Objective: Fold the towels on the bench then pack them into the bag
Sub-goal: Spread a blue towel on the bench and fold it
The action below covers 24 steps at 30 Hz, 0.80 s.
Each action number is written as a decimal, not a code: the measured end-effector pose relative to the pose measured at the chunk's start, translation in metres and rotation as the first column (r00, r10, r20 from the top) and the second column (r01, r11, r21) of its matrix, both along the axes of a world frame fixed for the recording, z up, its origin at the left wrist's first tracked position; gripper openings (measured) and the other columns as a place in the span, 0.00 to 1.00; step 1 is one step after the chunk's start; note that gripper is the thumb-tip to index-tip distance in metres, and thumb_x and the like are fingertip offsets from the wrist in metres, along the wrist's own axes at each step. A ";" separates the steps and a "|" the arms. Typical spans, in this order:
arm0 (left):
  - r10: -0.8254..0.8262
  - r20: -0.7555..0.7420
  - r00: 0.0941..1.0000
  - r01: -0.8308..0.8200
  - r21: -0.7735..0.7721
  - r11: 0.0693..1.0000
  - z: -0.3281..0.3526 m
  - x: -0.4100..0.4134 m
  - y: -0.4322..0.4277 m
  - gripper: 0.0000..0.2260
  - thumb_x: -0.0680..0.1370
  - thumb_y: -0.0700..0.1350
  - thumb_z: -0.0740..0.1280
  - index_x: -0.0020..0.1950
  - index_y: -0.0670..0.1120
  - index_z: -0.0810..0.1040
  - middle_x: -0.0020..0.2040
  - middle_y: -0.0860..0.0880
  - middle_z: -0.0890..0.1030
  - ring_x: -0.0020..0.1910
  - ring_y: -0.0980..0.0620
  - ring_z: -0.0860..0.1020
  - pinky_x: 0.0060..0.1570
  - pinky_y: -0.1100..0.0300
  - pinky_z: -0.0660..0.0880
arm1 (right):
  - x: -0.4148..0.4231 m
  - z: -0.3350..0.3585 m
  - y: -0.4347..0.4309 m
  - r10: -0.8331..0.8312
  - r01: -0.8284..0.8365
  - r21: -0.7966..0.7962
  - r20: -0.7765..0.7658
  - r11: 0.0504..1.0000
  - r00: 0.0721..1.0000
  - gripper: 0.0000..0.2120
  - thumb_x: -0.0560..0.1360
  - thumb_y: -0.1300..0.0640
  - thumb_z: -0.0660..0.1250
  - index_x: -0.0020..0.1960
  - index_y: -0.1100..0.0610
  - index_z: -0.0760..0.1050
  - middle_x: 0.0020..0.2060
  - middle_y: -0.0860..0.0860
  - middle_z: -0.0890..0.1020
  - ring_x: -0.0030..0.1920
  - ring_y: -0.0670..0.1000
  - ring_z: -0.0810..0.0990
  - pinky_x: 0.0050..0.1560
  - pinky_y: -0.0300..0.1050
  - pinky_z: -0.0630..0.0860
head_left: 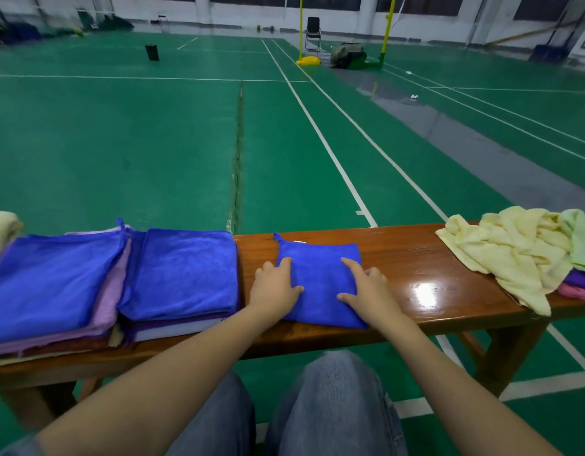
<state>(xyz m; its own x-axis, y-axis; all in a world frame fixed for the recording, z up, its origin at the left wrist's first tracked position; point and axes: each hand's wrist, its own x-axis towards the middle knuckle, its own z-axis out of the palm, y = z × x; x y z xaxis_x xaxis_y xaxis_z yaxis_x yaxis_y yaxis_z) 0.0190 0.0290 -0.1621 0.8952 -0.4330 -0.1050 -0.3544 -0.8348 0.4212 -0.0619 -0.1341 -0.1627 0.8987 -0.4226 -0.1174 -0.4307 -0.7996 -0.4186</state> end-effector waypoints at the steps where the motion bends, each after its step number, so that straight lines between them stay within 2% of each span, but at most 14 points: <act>1: 0.006 -0.006 1.000 -0.006 0.022 1.000 0.000 0.000 -0.002 0.26 0.77 0.53 0.65 0.72 0.49 0.60 0.65 0.40 0.67 0.62 0.41 0.68 0.59 0.52 0.69 | 0.001 0.001 0.003 0.014 -0.014 -0.015 -0.018 1.000 1.000 0.34 0.76 0.51 0.66 0.76 0.47 0.52 0.65 0.59 0.65 0.65 0.57 0.65 0.64 0.48 0.67; 4: 0.045 -0.109 0.993 -0.053 -0.071 0.996 -0.002 0.003 -0.004 0.27 0.76 0.52 0.67 0.72 0.52 0.61 0.65 0.40 0.67 0.61 0.41 0.70 0.56 0.53 0.70 | 0.004 0.001 0.007 -0.007 0.008 0.065 -0.027 0.998 1.000 0.33 0.77 0.55 0.66 0.76 0.47 0.52 0.65 0.59 0.62 0.60 0.57 0.70 0.62 0.47 0.69; 7: -0.008 -0.159 0.987 -0.025 -0.208 0.978 -0.003 0.004 -0.006 0.22 0.76 0.49 0.67 0.69 0.55 0.67 0.65 0.45 0.73 0.55 0.45 0.75 0.53 0.55 0.72 | 0.007 0.000 0.007 -0.026 0.026 0.191 0.000 0.981 1.000 0.31 0.75 0.60 0.66 0.73 0.48 0.58 0.64 0.58 0.61 0.50 0.55 0.73 0.56 0.43 0.72; 8: -0.021 -0.149 0.989 -0.013 -0.223 0.975 -0.003 0.004 -0.006 0.20 0.76 0.48 0.66 0.68 0.55 0.70 0.65 0.46 0.74 0.54 0.46 0.76 0.53 0.56 0.73 | 0.007 0.001 0.006 -0.037 0.035 0.223 0.004 0.974 0.999 0.30 0.74 0.61 0.67 0.72 0.48 0.61 0.63 0.58 0.61 0.49 0.56 0.73 0.54 0.42 0.72; 11: -0.028 -0.140 0.990 -0.010 -0.262 0.965 -0.004 0.004 -0.007 0.19 0.76 0.44 0.66 0.67 0.52 0.72 0.65 0.46 0.70 0.60 0.47 0.73 0.58 0.59 0.70 | 0.007 0.002 0.001 -0.055 0.060 0.300 -0.027 0.952 0.998 0.31 0.70 0.62 0.73 0.70 0.52 0.67 0.65 0.57 0.62 0.60 0.58 0.71 0.60 0.42 0.69; 13: -0.048 -0.189 0.981 -0.013 -0.308 0.951 -0.002 0.005 -0.008 0.23 0.75 0.41 0.68 0.70 0.48 0.70 0.66 0.46 0.66 0.64 0.47 0.70 0.59 0.61 0.67 | 0.005 0.002 -0.002 -0.041 0.048 0.331 -0.027 0.942 0.999 0.33 0.68 0.62 0.74 0.71 0.57 0.67 0.66 0.56 0.62 0.64 0.57 0.69 0.63 0.42 0.66; 17: -0.117 -0.274 0.955 0.004 -0.382 0.924 0.005 0.004 -0.006 0.32 0.73 0.39 0.71 0.74 0.45 0.63 0.72 0.48 0.58 0.70 0.48 0.63 0.64 0.60 0.64 | -0.005 0.010 -0.003 -0.053 0.029 0.401 0.050 0.916 0.997 0.36 0.67 0.66 0.74 0.72 0.61 0.64 0.68 0.55 0.62 0.67 0.55 0.66 0.63 0.42 0.66; 20: -0.160 -0.221 0.962 0.055 -0.416 0.908 0.018 0.002 0.001 0.35 0.72 0.39 0.72 0.75 0.44 0.59 0.73 0.49 0.54 0.72 0.49 0.60 0.67 0.59 0.65 | -0.007 0.026 0.002 -0.038 -0.017 0.402 0.128 0.915 0.991 0.35 0.68 0.66 0.73 0.72 0.60 0.64 0.69 0.55 0.62 0.68 0.54 0.65 0.63 0.43 0.66; 24: -0.137 -0.145 0.980 0.060 -0.442 0.895 0.046 0.008 0.027 0.37 0.71 0.40 0.73 0.76 0.44 0.58 0.74 0.47 0.53 0.72 0.49 0.58 0.68 0.60 0.62 | 0.001 0.058 0.021 -0.001 -0.086 0.403 0.211 0.911 0.978 0.35 0.69 0.67 0.73 0.73 0.59 0.63 0.69 0.55 0.62 0.68 0.54 0.65 0.64 0.44 0.68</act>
